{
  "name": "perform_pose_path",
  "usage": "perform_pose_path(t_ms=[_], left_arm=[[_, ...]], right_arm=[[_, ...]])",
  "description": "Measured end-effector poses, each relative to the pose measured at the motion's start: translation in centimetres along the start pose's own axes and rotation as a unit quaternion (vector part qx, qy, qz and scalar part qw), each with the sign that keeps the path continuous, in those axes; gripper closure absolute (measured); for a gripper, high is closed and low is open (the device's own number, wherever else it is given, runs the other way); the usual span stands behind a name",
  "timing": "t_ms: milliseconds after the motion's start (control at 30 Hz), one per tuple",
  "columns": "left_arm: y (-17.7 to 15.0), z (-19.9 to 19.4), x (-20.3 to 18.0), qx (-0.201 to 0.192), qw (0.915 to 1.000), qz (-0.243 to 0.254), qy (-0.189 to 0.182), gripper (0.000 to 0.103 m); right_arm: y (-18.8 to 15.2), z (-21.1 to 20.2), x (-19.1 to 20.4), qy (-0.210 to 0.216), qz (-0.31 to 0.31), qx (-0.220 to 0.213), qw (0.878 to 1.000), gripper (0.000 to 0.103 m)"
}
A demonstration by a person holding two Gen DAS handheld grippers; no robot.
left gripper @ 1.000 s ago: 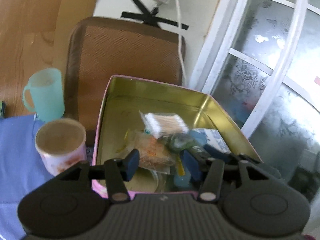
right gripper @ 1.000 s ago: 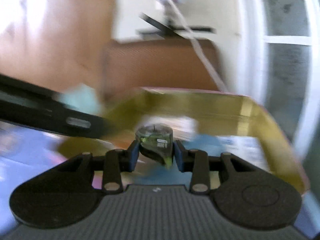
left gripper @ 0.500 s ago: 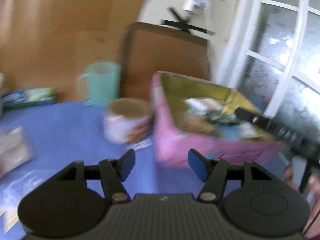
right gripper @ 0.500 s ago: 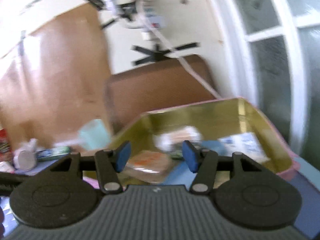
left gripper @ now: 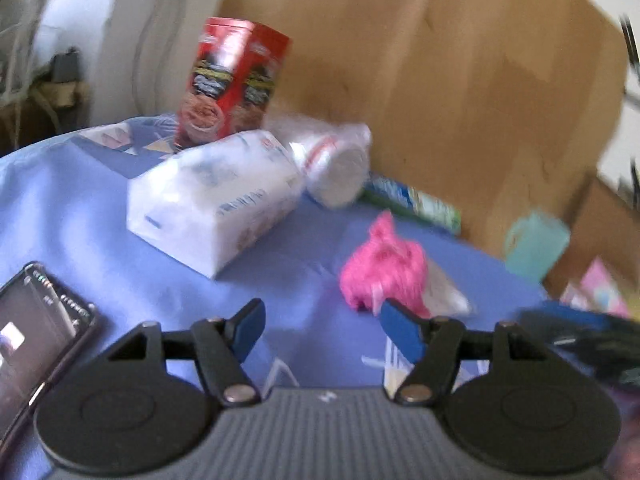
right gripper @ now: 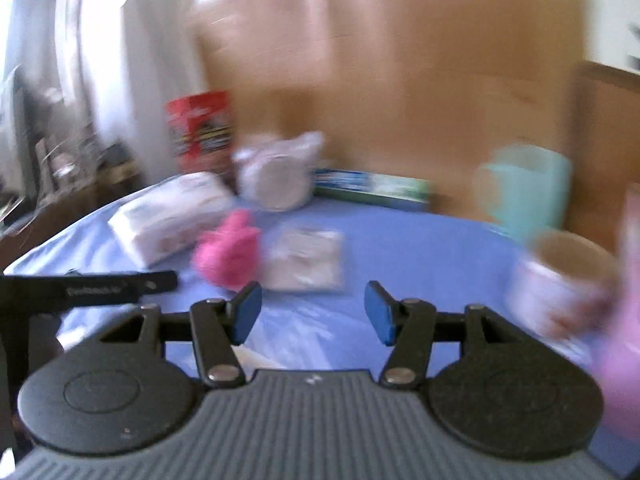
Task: Organize soft objects
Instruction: 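Move the left gripper back over the table toward the pink sock, then grasp the pink fuzzy sock with the left gripper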
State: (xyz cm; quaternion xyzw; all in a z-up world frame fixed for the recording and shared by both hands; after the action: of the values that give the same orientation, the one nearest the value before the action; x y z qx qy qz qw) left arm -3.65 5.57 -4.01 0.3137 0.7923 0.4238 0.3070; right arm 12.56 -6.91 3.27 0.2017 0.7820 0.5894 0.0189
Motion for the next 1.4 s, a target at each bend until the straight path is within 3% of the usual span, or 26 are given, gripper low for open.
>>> perform_pose_path(t_ms=[100, 233, 367, 567, 667, 733, 800, 867, 967, 1000, 1033, 1067, 1100, 1167, 1267, 1400], left_arm=[[0.0, -1.3, 1.2, -0.041, 0.9986, -0.033, 0.004, 0.033], [0.0, -1.6, 1.4, -0.047, 0.9980, -0.043, 0.005, 0.033], [-0.2, -1.8, 1.2, -0.053, 0.9981, -0.032, 0.000, 0.033], [-0.2, -1.2, 1.4, -0.045, 0.9983, -0.035, -0.008, 0.031], [-0.1, -0.8, 0.6, -0.031, 0.9993, -0.013, -0.014, 0.029], [-0.2, -0.6, -1.5, -0.008, 0.9983, 0.026, -0.052, 0.027], [-0.7, -0.9, -5.3, 0.028, 0.9880, 0.057, -0.141, 0.018], [-1.6, -1.3, -9.9, 0.060, 0.9665, 0.094, -0.232, 0.015], [-3.0, -1.7, -15.6, 0.096, 0.9419, 0.131, -0.294, 0.012], [-3.5, -1.4, -17.2, 0.114, 0.9348, 0.140, -0.306, 0.012], [-4.0, -1.0, -18.6, 0.133, 0.9287, 0.149, -0.312, 0.012], [-4.5, -0.7, -19.6, 0.147, 0.9244, 0.158, -0.315, 0.020], [-5.0, -0.3, -20.5, 0.158, 0.9206, 0.168, -0.315, 0.039], [-5.7, 0.2, -21.6, 0.191, 0.9067, 0.164, -0.339, 0.057], [-5.3, -1.0, -23.1, 0.175, 0.9084, 0.189, -0.329, 0.056], [-3.3, -2.4, -26.5, 0.145, 0.8994, 0.222, -0.348, 0.056]], right_arm=[[0.3, 2.9, 2.5, 0.030, -0.048, 0.013, 0.998, 0.043], [0.3, 7.0, 4.0, 0.030, -0.082, 0.044, 0.995, 0.044], [0.2, 7.4, 4.2, 0.032, -0.074, 0.048, 0.996, 0.058], [-1.6, -0.4, 2.1, 0.035, -0.029, 0.028, 0.999, 0.059], [-3.5, -6.0, -0.5, 0.009, 0.005, 0.015, 1.000, 0.059], [-5.2, -9.9, -2.3, -0.024, 0.023, 0.003, 0.999, 0.058], [-6.6, -13.1, -3.8, -0.062, 0.032, -0.011, 0.998, 0.058], [-7.6, -15.2, -5.1, -0.092, 0.047, -0.019, 0.994, 0.057], [-9.0, -16.7, -6.4, -0.109, 0.070, -0.026, 0.991, 0.054], [-9.4, -16.9, -6.7, -0.112, 0.076, -0.028, 0.990, 0.054], [-9.8, -16.8, -6.9, -0.109, 0.082, -0.027, 0.990, 0.045], [-10.0, -16.6, -7.0, -0.106, 0.083, -0.024, 0.991, 0.041], [-10.3, -16.3, -6.9, -0.102, 0.079, -0.019, 0.991, 0.041], [-10.9, -15.1, -6.6, -0.108, 0.062, 0.004, 0.992, 0.045], [-10.7, -15.6, -6.6, -0.119, 0.052, -0.022, 0.991, 0.054], [-10.0, -18.3, -8.3, -0.135, 0.071, -0.088, 0.984, 0.054]])
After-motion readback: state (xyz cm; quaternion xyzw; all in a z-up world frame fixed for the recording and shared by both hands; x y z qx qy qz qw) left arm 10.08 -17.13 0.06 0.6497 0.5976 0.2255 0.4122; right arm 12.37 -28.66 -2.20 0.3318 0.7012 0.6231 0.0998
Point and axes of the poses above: each gripper's, at about its wrist camera, not at the fingertips, and z roughly the way its jaws point, x to its left, y to its top, the point moved 2 cm from there along z, roughly the way its jaws point, and after that the axes turned 6 degrees about z, right-handed, at the moved point
